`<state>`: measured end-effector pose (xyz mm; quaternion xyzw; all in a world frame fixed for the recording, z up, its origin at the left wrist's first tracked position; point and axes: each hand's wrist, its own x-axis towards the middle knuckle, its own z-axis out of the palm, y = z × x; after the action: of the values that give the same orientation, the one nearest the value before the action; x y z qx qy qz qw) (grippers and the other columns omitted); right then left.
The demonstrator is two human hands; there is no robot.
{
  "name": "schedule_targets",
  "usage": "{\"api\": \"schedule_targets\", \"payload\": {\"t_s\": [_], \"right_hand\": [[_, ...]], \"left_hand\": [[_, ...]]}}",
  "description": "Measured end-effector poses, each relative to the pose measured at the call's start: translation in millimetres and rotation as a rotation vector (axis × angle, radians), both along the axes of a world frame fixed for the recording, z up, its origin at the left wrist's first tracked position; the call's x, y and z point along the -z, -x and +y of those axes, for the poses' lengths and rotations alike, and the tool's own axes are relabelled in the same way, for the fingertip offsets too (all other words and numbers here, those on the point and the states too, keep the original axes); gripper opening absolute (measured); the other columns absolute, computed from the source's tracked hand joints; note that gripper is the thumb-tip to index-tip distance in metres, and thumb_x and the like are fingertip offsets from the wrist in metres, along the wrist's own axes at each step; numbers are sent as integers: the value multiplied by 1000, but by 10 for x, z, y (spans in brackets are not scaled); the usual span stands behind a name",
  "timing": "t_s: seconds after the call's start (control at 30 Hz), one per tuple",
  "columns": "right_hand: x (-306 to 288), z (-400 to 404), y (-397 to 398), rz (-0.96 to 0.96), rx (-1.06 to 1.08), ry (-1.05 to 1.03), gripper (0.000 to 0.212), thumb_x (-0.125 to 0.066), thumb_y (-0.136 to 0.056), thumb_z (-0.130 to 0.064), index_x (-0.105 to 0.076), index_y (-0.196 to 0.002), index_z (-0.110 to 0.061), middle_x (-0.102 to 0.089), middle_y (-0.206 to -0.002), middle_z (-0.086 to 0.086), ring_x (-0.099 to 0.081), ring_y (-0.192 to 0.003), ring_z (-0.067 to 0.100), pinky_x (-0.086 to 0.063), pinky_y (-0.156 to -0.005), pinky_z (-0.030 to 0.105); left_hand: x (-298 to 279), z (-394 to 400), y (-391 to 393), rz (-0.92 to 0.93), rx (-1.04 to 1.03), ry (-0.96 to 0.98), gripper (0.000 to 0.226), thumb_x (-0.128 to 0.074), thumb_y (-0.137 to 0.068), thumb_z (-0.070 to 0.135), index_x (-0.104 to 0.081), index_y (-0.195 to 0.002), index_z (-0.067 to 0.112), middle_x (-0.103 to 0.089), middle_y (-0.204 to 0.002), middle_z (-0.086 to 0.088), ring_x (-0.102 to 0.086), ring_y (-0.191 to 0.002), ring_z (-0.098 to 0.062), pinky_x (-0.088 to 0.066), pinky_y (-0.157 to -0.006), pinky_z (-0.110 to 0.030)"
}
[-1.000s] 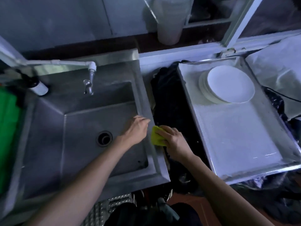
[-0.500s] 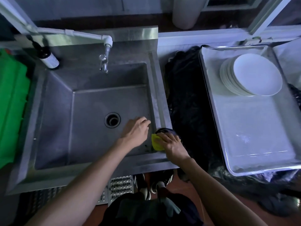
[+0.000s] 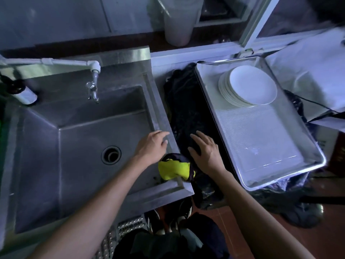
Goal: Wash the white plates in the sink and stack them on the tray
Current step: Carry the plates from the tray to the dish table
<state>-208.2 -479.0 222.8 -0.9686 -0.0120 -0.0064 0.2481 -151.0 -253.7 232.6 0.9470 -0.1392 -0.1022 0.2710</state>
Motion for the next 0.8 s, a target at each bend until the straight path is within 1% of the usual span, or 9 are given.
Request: {"api": "schedule_targets", "payload": {"t_s": [0.13, 0.27, 0.3, 0.4, 0.47, 0.5, 0.57, 0.73, 0.8], "right_hand": [[-411, -480, -184, -168, 281, -143, 48, -69, -92, -28, -58, -136, -13, -51, -145, 15, -47, -133, 35, -39, -109, 46], [-733, -1027, -387, -223, 463, -249, 50, -67, -92, -29, -53, -140, -22, -42, -153, 9, -40, -137, 29, -32, -113, 39], [-786, -1161, -449, -227, 494, -267, 52, -66, -92, -29, -51, -141, -24, -40, -154, 7, -38, -138, 27, -30, -114, 37], [-869, -1556, -669, -228, 559, -337, 54, -65, -93, -31, -49, -144, -24, -36, -157, 5, -33, -143, 22, -26, -117, 34], [-863, -1819, -829, -198, 587, -387, 55, -64, -93, -33, -47, -145, -25, -34, -158, 4, -29, -146, 19, -26, -118, 36], [-843, -1948, -910, -178, 592, -405, 56, -64, -93, -33, -47, -145, -25, -33, -159, 4, -28, -146, 19, -26, -119, 36], [-785, -2190, -1077, -137, 591, -430, 57, -64, -93, -32, -46, -146, -24, -32, -160, 5, -27, -147, 20, -26, -118, 35], [-599, -2686, -1544, -59, 572, -504, 59, -66, -91, -29, -46, -146, -23, -31, -159, 6, -29, -146, 21, -28, -118, 39], [-518, -2815, -1701, -17, 566, -517, 59, -66, -91, -31, -46, -146, -24, -31, -160, 5, -30, -146, 21, -29, -117, 36]], "left_hand": [[-270, -445, -275, 2, -27, 206, 36, -56, -101, 29, -62, -136, 23, -62, -137, 1, -58, -124, -21, -49, -98, -34], [-514, -1016, -570, 2, -4, 354, 38, -60, -98, 26, -63, -136, 20, -65, -133, -2, -57, -121, -13, -35, -92, -9], [-564, -1174, -655, 28, -14, 391, 39, -60, -98, 27, -62, -137, 21, -65, -133, -1, -57, -121, -11, -34, -90, -8], [-688, -1668, -935, 134, -68, 515, 43, -63, -95, 24, -60, -138, 20, -65, -135, 1, -61, -122, -15, -45, -100, -25], [-723, -1979, -1112, 174, -112, 558, 50, -64, -91, 30, -59, -139, 19, -68, -125, -2, -63, -118, -15, -46, -106, -34], [-730, -2120, -1191, 189, -130, 557, 56, -62, -87, 36, -58, -141, 20, -68, -123, -2, -62, -118, -14, -46, -107, -34], [-703, -2368, -1336, 214, -158, 539, 62, -58, -84, 41, -55, -143, 23, -63, -136, -1, -57, -128, -14, -44, -108, -33], [-500, -2859, -1702, 257, -260, 531, 58, -63, -93, 33, -45, -149, 30, -50, -151, 3, -44, -140, -15, -38, -116, -41], [-415, -2996, -1805, 262, -306, 522, 60, -62, -93, 32, -43, -150, 30, -47, -154, 4, -42, -141, -13, -35, -117, -38]]}}
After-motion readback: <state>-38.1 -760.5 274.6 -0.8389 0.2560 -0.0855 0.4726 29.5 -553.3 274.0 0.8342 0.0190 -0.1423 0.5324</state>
